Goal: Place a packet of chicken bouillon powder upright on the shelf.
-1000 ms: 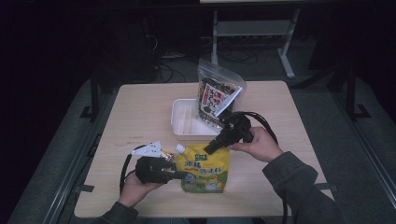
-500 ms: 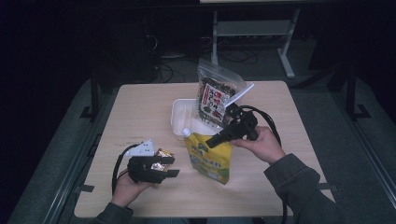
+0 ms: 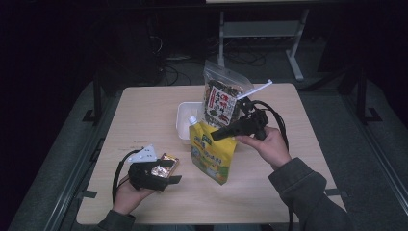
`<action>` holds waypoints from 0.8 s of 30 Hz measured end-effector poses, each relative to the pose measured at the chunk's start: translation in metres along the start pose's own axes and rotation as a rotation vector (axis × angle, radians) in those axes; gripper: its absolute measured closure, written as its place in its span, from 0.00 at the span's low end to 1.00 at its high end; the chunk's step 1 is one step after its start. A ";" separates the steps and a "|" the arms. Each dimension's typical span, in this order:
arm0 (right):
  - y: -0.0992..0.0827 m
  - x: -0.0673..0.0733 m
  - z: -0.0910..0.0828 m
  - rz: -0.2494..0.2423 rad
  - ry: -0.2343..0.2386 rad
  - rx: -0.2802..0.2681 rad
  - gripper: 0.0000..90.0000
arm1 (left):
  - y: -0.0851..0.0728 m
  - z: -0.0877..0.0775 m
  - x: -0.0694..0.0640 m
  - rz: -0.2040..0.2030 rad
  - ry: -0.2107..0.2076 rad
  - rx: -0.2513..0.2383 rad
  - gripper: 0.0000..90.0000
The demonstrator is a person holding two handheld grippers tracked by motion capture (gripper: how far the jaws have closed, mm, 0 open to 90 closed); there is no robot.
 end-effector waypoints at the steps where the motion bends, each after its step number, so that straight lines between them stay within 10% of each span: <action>1: 0.001 0.000 0.000 0.000 0.000 -0.010 0.99 | -0.001 0.000 0.000 -0.005 0.005 -0.002 0.33; 24: 0.039 0.002 0.011 0.052 -0.063 -0.170 0.99 | -0.020 -0.013 0.008 -0.021 0.122 0.030 0.27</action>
Point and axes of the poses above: each handheld gripper's, and its own axes: z roughly forward along the jaws, y roughly out of its top, x roughly to its left, the point moved 4 cm from there along z, roughly forward along the jaws, and after that the axes turned 4 degrees about -z, right-handed, at the moved point
